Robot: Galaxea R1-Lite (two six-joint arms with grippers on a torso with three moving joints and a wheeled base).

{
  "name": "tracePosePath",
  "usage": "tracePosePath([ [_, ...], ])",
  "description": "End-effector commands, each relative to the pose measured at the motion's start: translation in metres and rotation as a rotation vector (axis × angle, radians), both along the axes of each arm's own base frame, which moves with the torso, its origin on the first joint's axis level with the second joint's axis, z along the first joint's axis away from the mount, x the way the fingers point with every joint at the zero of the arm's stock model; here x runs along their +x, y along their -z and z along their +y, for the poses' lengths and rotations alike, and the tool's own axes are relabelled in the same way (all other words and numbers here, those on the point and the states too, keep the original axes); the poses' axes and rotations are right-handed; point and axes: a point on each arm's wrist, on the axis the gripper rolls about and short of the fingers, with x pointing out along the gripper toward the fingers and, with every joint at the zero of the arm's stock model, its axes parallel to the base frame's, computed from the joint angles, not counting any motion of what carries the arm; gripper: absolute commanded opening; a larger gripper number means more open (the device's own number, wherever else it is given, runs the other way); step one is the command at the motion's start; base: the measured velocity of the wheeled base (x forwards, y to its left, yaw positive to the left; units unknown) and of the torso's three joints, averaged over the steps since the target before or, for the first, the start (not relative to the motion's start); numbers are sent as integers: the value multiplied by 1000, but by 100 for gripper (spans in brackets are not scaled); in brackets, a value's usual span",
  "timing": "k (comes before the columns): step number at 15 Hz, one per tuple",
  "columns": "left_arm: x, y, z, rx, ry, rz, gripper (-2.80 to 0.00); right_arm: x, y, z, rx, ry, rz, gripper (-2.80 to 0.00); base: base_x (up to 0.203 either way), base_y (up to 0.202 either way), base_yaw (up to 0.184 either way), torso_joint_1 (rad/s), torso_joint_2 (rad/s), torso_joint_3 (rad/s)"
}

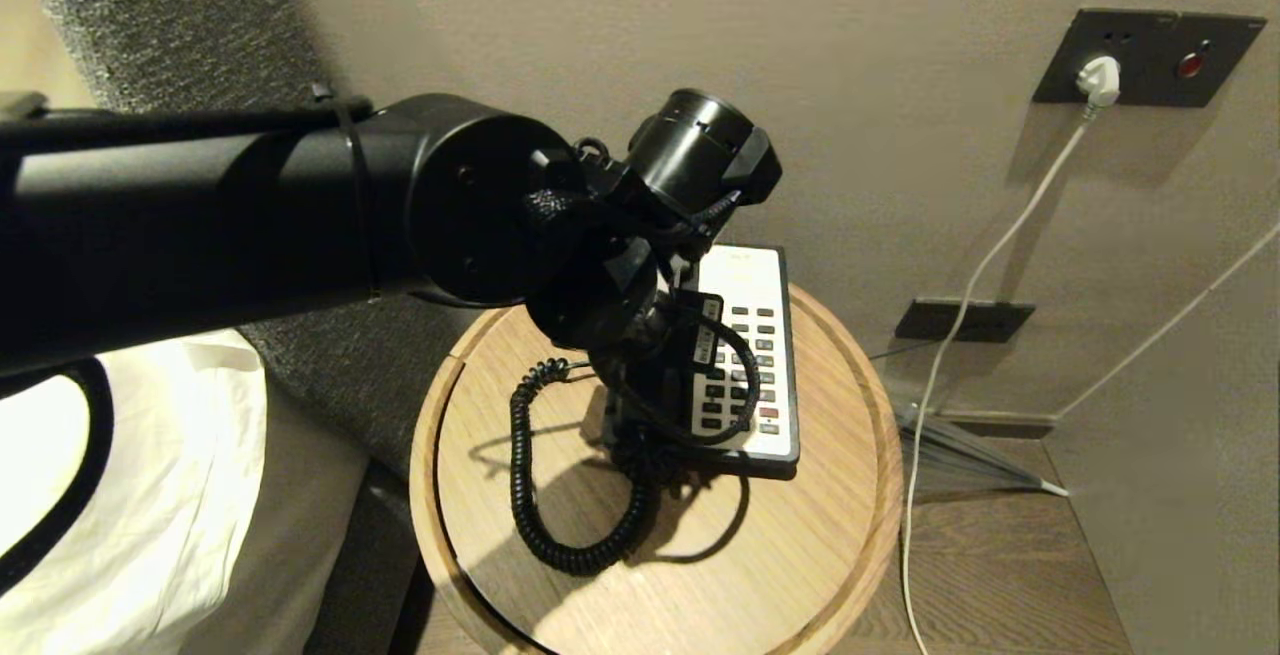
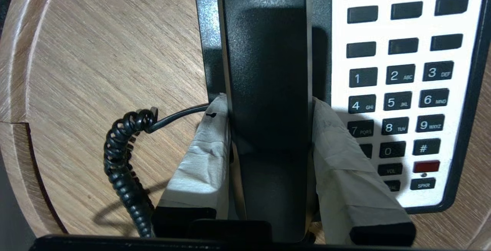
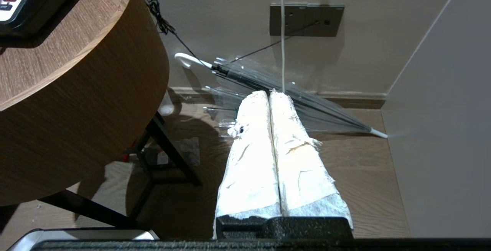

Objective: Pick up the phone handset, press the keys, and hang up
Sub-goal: Pick up the desk phone handset

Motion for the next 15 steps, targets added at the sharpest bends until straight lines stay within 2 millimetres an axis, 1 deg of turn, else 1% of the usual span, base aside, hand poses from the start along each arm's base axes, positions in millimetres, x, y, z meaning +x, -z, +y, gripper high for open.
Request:
tracePosePath([
  [1, -1, -1, 1, 1, -4, -1, -280, 1, 5, 0, 0, -1, 17, -280, 0, 0, 0, 0, 0, 0],
  [4, -3, -6, 4, -8, -5, -10, -280, 1, 5, 0, 0, -1, 16, -280, 0, 0, 0, 0, 0, 0],
  [9, -11, -22, 13, -31, -19, -49, -280, 1, 5, 0, 0, -1, 16, -280, 0, 0, 0, 0, 0, 0],
  [14, -24, -47, 29, -78, -28, -98, -280, 1, 5, 0, 0, -1, 16, -280, 0, 0, 0, 0, 0, 0],
  [15, -28, -54, 34, -94, -30, -111, -280, 1, 5, 0, 0, -1, 16, -280, 0, 0, 0, 0, 0, 0],
])
